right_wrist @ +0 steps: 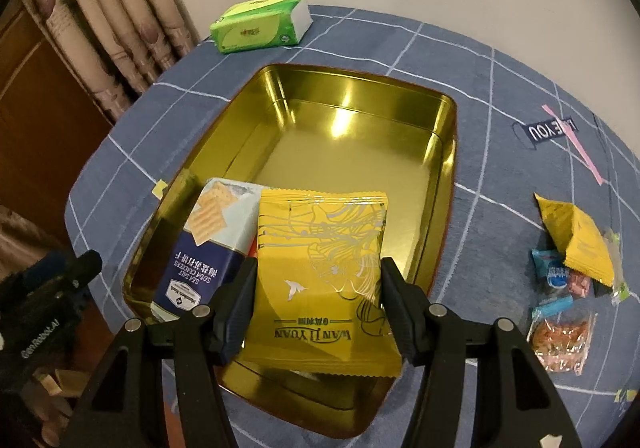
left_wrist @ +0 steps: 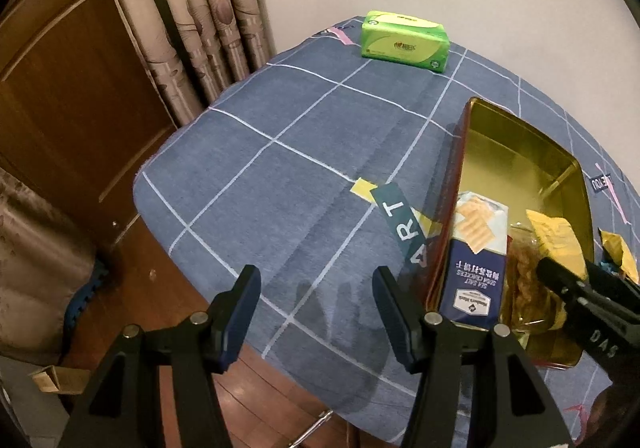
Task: Organize snacks
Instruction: 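Lower the yellow bag into the gold tin and open the right gripper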
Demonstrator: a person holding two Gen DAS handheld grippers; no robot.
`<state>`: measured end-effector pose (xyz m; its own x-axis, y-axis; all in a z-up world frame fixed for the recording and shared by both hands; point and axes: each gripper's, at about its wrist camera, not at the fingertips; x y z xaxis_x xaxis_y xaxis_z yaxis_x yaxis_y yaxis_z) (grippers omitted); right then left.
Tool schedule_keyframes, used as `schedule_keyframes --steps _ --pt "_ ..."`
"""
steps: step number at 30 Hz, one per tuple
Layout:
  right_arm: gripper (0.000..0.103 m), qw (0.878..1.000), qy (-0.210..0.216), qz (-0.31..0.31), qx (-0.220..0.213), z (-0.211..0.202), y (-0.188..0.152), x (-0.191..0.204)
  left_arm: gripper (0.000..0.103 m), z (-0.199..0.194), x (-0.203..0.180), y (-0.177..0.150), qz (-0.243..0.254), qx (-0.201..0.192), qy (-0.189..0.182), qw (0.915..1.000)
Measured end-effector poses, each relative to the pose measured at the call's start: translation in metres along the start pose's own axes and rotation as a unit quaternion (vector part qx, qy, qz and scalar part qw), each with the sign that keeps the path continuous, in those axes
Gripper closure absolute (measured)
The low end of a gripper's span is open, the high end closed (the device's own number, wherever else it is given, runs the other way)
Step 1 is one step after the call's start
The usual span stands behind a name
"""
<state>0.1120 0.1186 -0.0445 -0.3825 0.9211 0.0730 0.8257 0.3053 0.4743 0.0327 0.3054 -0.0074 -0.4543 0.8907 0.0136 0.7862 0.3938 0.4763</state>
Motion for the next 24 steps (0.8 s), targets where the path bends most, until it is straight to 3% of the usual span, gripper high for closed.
schedule_keyframes --steps 24 --pt "0.045 1.000 0.004 -0.004 0.022 0.017 -0.002 0.006 0.044 0.005 0.000 -0.001 -0.007 0.014 -0.010 0.9998"
Point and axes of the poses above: each gripper's, at about its wrist camera, not at the fingertips, and z roughly the way its jaws point, x to its left, y to its top, and after that the axes turned 6 degrees about -z, right-handed
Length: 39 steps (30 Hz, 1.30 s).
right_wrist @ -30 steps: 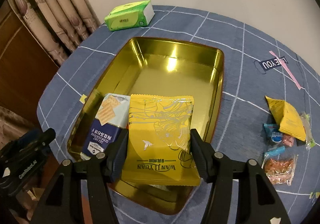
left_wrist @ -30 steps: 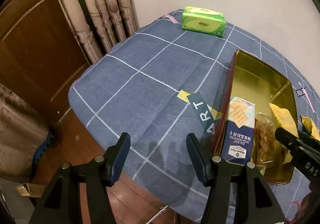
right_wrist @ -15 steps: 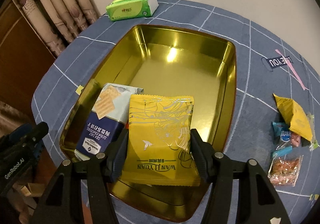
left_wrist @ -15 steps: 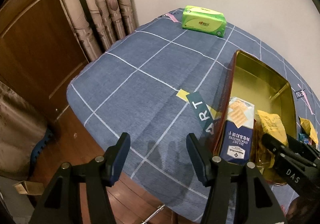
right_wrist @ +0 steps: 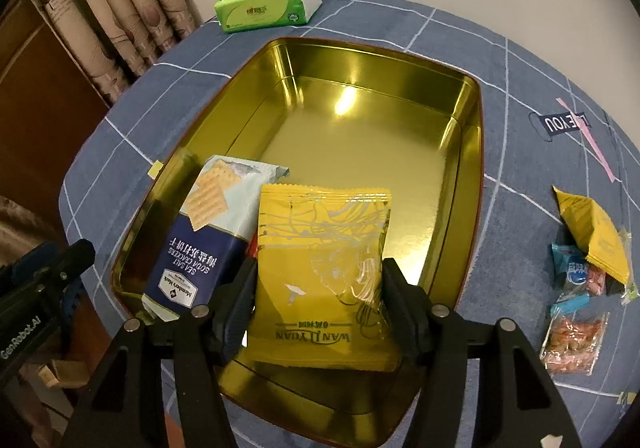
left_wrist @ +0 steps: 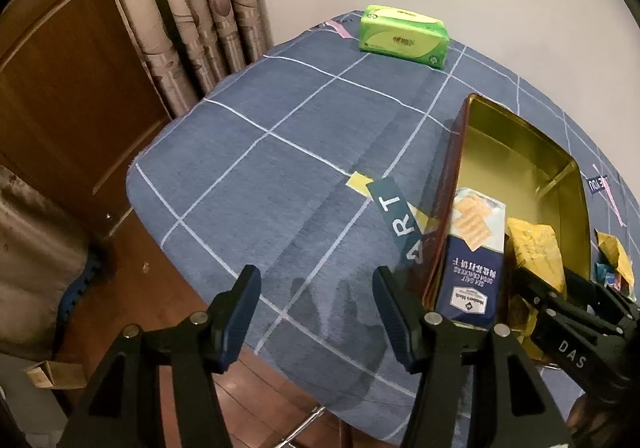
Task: Organize snacks
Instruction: 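Lower the yellow bag into the gold tin and open the right gripper, then grasp the clear bag of twisted snacks with the right gripper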
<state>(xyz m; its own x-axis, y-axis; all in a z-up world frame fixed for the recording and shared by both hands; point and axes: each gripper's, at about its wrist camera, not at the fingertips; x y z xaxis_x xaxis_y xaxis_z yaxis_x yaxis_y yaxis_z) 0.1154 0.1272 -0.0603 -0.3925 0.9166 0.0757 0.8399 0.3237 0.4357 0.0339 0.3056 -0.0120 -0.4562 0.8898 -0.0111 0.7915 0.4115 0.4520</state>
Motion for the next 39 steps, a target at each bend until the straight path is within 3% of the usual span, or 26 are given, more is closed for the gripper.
schedule_keyframes --steps 10,14,17,28,34,39 --pt "0.036 0.999 0.020 -0.019 -0.036 -0.039 -0.006 0.000 0.044 0.002 0.000 0.000 0.000 0.002 0.002 1.0000" --pt "0.036 0.996 0.046 -0.055 -0.051 -0.065 -0.017 -0.018 0.044 0.003 0.001 -0.001 0.001 0.000 0.005 1.0000" --pt "0.036 0.995 0.037 -0.078 -0.048 -0.078 -0.030 -0.045 0.044 0.002 0.000 -0.001 0.002 0.000 0.006 1.0000" --pt "0.036 0.995 0.025 -0.093 0.020 -0.073 -0.071 -0.187 0.044 0.002 -0.005 -0.003 0.011 -0.003 0.018 0.9998" --pt "0.036 0.987 0.062 -0.144 0.033 -0.060 -0.078 -0.200 0.044 0.002 -0.001 -0.006 0.002 -0.003 0.025 0.9997" --pt "0.036 0.974 0.090 -0.204 0.043 -0.049 -0.074 -0.185 0.044 0.002 0.004 -0.010 -0.012 0.003 0.030 0.9995"
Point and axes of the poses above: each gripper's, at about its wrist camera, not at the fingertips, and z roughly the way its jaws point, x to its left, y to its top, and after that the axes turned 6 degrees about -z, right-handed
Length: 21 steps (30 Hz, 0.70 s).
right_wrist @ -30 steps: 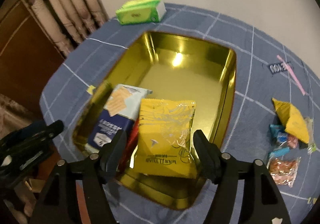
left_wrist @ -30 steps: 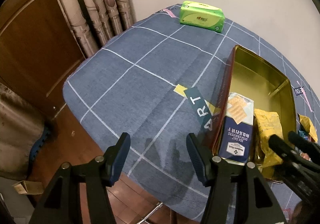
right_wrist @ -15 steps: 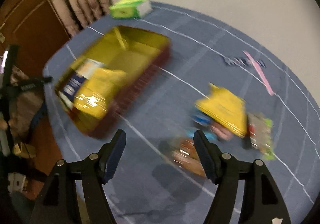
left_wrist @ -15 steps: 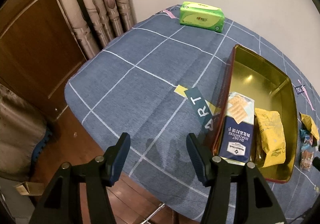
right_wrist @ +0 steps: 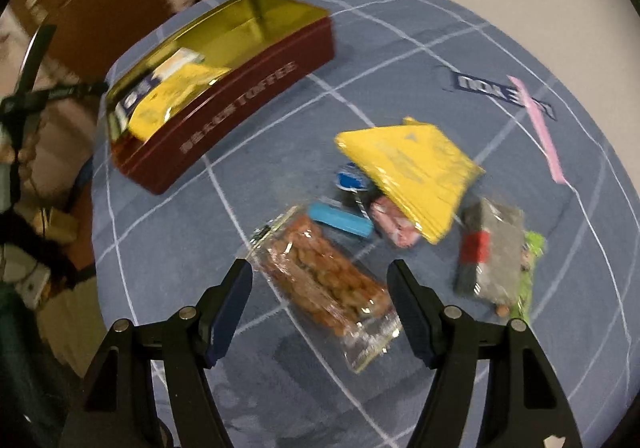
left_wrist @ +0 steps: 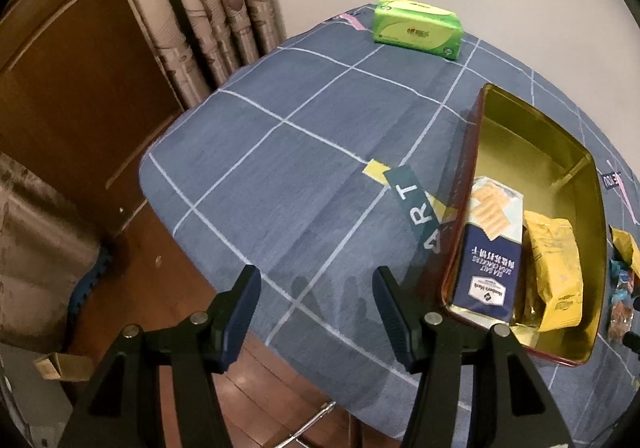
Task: Organize snacks
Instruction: 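Grasp the clear bag of twisted snacks with the right gripper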
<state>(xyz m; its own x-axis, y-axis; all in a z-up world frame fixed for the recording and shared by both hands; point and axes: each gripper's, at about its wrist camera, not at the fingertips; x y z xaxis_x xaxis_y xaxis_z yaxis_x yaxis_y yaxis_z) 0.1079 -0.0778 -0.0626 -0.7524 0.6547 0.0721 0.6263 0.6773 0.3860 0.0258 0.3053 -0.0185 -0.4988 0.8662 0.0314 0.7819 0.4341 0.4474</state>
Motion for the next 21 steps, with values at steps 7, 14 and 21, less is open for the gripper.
schedule_keyframes --steps 7,14,21 --pt "0.041 0.998 0.005 -0.056 0.027 0.020 0.001 0.008 0.044 0.000 0.004 -0.005 -0.005 0.007 0.021 0.9997" --pt "0.059 0.999 0.002 -0.045 0.011 0.015 -0.020 0.019 0.044 -0.008 -0.003 -0.007 0.001 -0.003 0.029 0.9996" --pt "0.066 0.998 -0.048 -0.004 -0.034 0.009 -0.041 0.035 0.044 -0.025 -0.033 -0.011 0.037 -0.013 0.003 0.9992"
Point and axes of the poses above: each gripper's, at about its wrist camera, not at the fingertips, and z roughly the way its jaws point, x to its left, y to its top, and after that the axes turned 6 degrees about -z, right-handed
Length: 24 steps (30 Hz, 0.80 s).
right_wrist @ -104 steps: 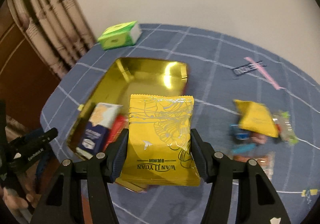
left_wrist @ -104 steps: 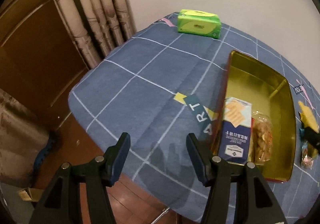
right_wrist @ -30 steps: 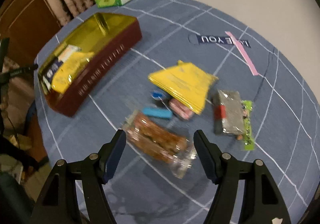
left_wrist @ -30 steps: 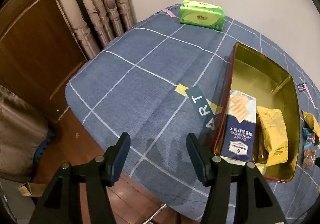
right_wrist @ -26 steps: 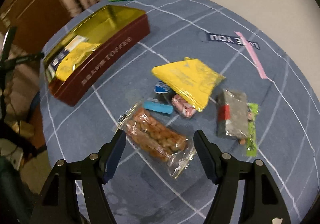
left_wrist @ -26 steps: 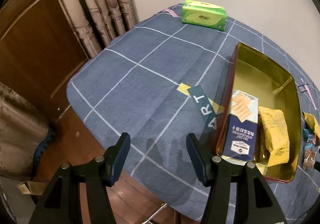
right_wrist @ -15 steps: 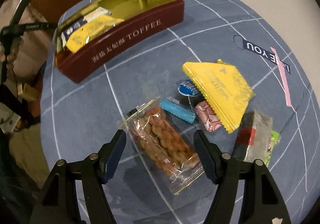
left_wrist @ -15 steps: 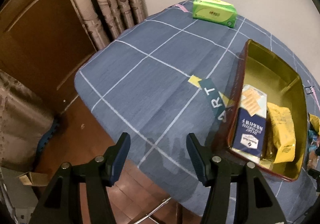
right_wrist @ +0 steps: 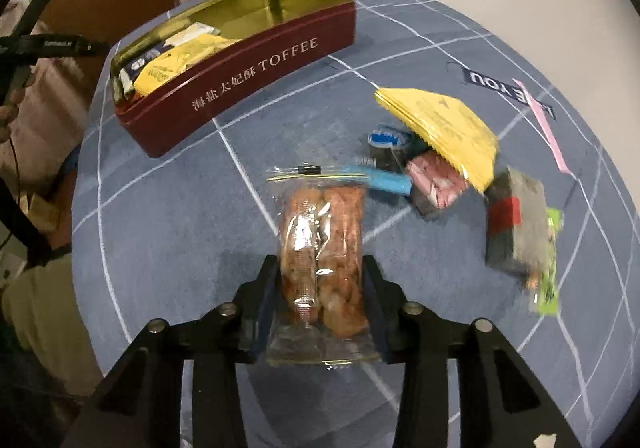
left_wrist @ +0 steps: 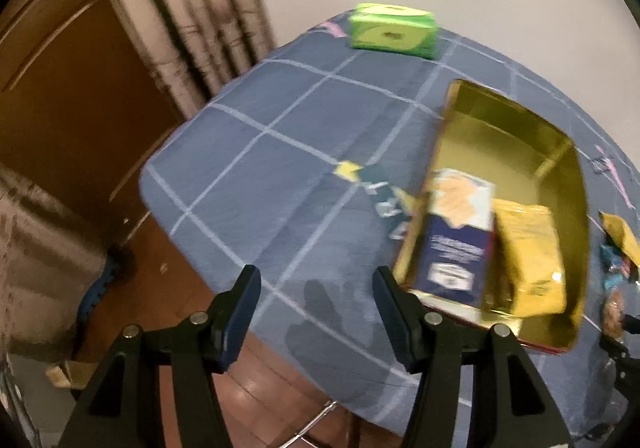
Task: Organize snacks
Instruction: 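Grasp the clear bag of twisted snacks with the right gripper, then grasp the second yellow snack bag with the left gripper while the right holds the twisted-snack bag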
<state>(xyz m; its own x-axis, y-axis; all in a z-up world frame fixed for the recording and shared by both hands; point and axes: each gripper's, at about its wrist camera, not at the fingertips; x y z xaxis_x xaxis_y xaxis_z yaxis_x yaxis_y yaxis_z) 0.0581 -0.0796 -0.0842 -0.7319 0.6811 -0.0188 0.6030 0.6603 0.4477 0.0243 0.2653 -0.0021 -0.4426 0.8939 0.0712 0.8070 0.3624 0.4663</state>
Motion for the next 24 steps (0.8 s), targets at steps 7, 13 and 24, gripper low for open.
schedule_keyframes --steps 7,13,24 --pt "0.067 0.996 -0.032 0.086 -0.016 -0.027 -0.054 -0.023 0.044 -0.017 -0.058 -0.004 0.049 -0.001 -0.060 0.9970" --pt "0.067 0.977 -0.107 0.183 -0.020 -0.043 -0.097 -0.069 0.044 -0.027 -0.115 -0.008 0.103 -0.003 -0.093 0.9903" --pt "0.067 0.919 -0.224 0.318 -0.067 -0.043 -0.113 -0.145 0.042 -0.045 -0.190 -0.002 0.158 0.004 -0.152 0.9757"
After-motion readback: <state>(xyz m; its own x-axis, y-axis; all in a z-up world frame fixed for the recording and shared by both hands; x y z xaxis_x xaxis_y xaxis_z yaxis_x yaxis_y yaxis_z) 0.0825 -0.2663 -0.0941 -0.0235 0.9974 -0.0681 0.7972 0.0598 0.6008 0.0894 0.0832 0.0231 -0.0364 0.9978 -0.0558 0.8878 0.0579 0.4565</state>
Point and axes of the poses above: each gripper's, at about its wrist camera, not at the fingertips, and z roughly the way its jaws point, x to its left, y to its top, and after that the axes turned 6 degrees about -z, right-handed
